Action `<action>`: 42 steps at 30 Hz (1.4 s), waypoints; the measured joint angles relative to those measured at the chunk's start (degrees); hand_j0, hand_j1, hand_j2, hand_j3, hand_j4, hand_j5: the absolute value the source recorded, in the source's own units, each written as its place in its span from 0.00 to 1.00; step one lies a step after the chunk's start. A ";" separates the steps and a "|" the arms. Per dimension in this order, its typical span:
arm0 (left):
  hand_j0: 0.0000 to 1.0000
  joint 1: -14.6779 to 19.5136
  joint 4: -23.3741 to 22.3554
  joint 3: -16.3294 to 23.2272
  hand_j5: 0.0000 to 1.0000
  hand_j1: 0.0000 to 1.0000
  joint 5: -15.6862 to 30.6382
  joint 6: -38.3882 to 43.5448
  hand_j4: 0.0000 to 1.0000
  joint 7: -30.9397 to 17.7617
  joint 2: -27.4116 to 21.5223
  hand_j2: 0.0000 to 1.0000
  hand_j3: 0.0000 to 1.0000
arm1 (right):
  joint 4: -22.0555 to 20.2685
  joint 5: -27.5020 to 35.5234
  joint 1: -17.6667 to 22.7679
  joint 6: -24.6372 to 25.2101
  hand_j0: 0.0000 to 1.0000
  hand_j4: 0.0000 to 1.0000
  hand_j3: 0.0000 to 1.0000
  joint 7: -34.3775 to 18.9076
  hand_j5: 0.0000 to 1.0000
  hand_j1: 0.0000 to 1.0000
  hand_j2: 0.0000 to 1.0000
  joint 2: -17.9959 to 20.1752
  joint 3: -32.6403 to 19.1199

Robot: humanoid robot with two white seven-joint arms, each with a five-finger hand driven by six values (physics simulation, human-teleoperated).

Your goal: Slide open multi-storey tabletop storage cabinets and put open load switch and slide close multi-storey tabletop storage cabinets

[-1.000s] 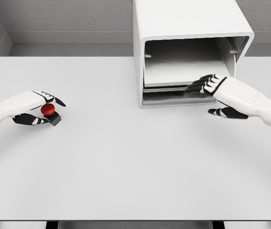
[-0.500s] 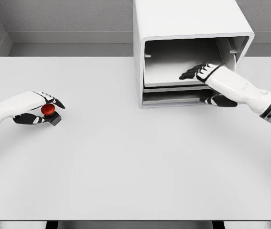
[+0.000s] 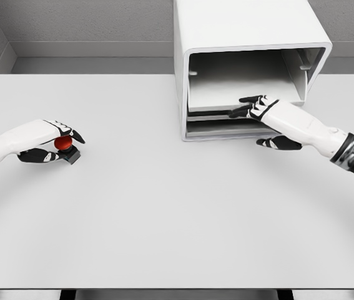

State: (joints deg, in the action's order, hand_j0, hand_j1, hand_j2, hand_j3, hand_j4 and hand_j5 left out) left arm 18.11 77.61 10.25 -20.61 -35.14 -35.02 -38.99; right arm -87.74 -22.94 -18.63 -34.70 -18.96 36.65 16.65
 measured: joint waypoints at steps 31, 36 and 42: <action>0.46 0.09 -0.10 -0.05 0.46 0.46 -0.05 0.00 0.46 0.03 0.03 0.46 0.46 | -11.52 2.48 11.07 -0.41 0.89 0.89 0.89 -0.42 0.89 0.89 0.89 5.57 -12.36; 0.46 0.18 0.41 -0.04 0.46 0.46 -0.08 -0.01 0.46 0.00 0.05 0.46 0.46 | -11.59 3.95 11.95 -0.40 0.77 0.77 0.77 -0.41 0.77 0.77 0.77 5.66 -15.30; 0.44 0.35 1.51 -0.10 0.44 0.44 -0.07 -0.03 0.44 -0.02 0.02 0.44 0.44 | -11.32 4.08 13.80 -0.41 0.61 0.61 0.61 -0.42 0.61 0.61 0.61 6.58 -15.96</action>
State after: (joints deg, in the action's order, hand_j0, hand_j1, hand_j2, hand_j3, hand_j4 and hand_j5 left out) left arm 18.46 79.12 10.15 -20.68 -35.18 -35.05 -38.96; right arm -99.06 -18.86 -4.83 -35.11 -19.38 43.23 0.69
